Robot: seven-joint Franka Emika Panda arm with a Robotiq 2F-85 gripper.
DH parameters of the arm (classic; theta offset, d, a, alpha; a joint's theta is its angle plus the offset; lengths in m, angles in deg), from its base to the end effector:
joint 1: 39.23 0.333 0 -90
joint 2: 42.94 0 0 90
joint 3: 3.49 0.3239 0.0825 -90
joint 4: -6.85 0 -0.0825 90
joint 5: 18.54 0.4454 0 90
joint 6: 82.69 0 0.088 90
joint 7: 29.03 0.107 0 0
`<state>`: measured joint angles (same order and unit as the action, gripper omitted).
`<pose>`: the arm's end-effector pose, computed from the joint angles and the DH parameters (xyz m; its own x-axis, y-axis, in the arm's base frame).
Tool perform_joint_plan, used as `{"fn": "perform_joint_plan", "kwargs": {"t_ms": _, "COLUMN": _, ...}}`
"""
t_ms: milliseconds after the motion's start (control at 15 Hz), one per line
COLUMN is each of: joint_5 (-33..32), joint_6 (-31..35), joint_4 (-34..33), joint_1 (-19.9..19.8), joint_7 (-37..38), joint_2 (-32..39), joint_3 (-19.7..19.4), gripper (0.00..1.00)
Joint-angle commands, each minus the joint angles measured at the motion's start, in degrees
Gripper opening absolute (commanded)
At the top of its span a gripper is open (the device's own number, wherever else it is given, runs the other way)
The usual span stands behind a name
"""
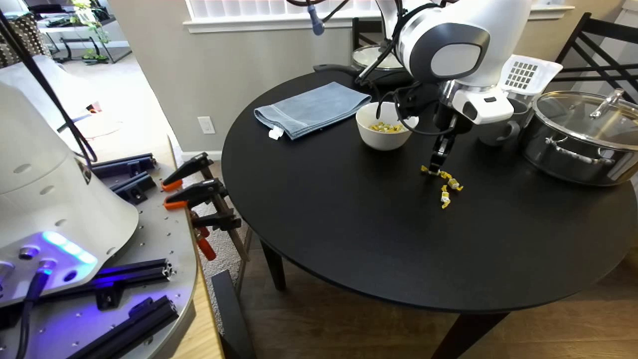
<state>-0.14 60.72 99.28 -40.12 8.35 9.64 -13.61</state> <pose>0.7066 -0.1308 0.0457 0.5097 -0.8596 -0.0362 -0.8603 -0.5087 -0.0337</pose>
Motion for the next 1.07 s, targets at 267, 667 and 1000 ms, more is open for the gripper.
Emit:
{"fn": "perform_joint_plan", "kwargs": {"t_ms": 267, "joint_5": -1.0, "joint_6": -1.0, "joint_4": 0.2, "joint_1": -0.2, "joint_7": 0.9, "joint_2": -0.7, "joint_3": 0.3, "gripper": 0.28}}
{"fn": "perform_joint_plan", "kwargs": {"t_ms": 667, "joint_5": -0.9, "joint_6": -1.0, "joint_4": 0.2, "joint_1": -0.6, "joint_7": 0.5, "joint_2": -1.2, "joint_3": 0.4, "gripper": 0.63}}
{"fn": "perform_joint_plan", "kwargs": {"t_ms": 1000, "joint_5": -1.0, "joint_6": -0.3, "joint_4": -0.3, "joint_1": -0.4, "joint_7": 0.7, "joint_2": 0.5, "joint_3": 0.5, "gripper": 0.95}}
